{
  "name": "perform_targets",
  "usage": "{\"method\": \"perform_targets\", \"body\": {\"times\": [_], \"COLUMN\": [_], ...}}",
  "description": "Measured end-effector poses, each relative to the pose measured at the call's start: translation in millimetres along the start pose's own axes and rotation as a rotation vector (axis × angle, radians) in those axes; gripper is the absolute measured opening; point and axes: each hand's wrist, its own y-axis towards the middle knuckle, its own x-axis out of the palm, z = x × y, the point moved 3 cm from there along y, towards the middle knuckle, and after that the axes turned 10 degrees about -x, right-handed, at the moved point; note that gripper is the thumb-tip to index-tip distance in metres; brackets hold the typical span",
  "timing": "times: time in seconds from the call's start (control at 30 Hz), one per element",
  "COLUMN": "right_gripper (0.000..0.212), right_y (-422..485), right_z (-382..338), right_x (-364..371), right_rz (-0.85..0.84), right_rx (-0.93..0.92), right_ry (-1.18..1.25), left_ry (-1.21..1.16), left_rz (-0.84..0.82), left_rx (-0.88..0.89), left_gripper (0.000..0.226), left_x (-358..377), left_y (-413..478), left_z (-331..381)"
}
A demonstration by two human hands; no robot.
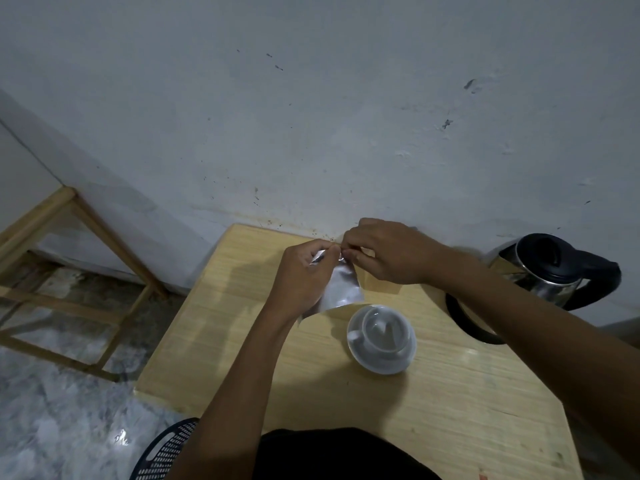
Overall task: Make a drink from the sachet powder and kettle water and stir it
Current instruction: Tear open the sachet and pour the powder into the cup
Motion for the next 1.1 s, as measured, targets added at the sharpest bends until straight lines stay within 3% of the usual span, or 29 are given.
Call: {"method": "perform_targets", "body": {"times": [0.27, 0.4, 0.67, 0.87, 1.0, 1.1], "right_gripper": [0.02, 0.016, 0.02, 0.018, 0.019, 0.025], "right_y": [-2, -1, -4, -2, 0, 1], "right_z": [-13, -11, 2, 5, 3, 1], "right_x": [-8, -15, -28, -33, -32, -31], "right_rz": [0.217, 0.25, 0.173, 0.106, 0.089, 0.089], "right_rx": [-0.169, -0.198, 0.073, 0.08, 0.07, 0.062], "right_ry": [-0.419, -0.537, -0.113, -0.126, -0.113, -0.074], "left_ry": [-0.28, -0.218, -0.06, 0.012, 0.108, 0.034], "left_rz": [-0.023, -0.001, 0.054, -0.113, -0.066, -0.035], "left_rx": [-0.215, -0.183, -0.031, 0.005, 0.078, 0.049], "left_gripper": [0.019, 0.019, 0.018, 0.017, 0.017, 0.021], "left_x": [5, 6, 7, 2, -2, -2], "left_y": [5, 8, 6, 6, 7, 7], "left_z": [3, 9, 12, 12, 16, 15]}}
